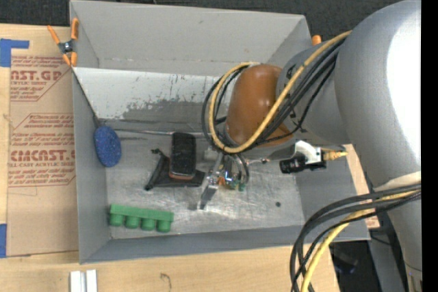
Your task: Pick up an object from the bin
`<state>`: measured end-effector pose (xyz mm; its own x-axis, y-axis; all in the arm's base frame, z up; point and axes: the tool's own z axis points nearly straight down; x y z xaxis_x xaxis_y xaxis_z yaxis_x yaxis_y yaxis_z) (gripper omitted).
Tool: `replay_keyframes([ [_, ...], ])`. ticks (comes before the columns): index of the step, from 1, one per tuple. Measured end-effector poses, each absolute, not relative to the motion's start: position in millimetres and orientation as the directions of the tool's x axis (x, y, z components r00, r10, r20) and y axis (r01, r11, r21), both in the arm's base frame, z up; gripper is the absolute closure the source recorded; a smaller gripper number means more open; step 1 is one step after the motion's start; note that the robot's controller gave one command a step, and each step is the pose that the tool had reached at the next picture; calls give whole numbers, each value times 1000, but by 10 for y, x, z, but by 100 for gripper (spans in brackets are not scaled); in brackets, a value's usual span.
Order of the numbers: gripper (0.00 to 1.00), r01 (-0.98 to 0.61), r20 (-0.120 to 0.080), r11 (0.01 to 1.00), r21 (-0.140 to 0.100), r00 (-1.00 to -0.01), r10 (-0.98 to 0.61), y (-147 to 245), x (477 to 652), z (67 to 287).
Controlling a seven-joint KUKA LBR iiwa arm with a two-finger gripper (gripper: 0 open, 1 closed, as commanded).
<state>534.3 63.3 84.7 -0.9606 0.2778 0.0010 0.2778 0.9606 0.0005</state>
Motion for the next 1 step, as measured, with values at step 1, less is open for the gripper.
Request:
replay_keyframes([
  [1,0,511,-1,859,0,-859,511,777,5448,883],
])
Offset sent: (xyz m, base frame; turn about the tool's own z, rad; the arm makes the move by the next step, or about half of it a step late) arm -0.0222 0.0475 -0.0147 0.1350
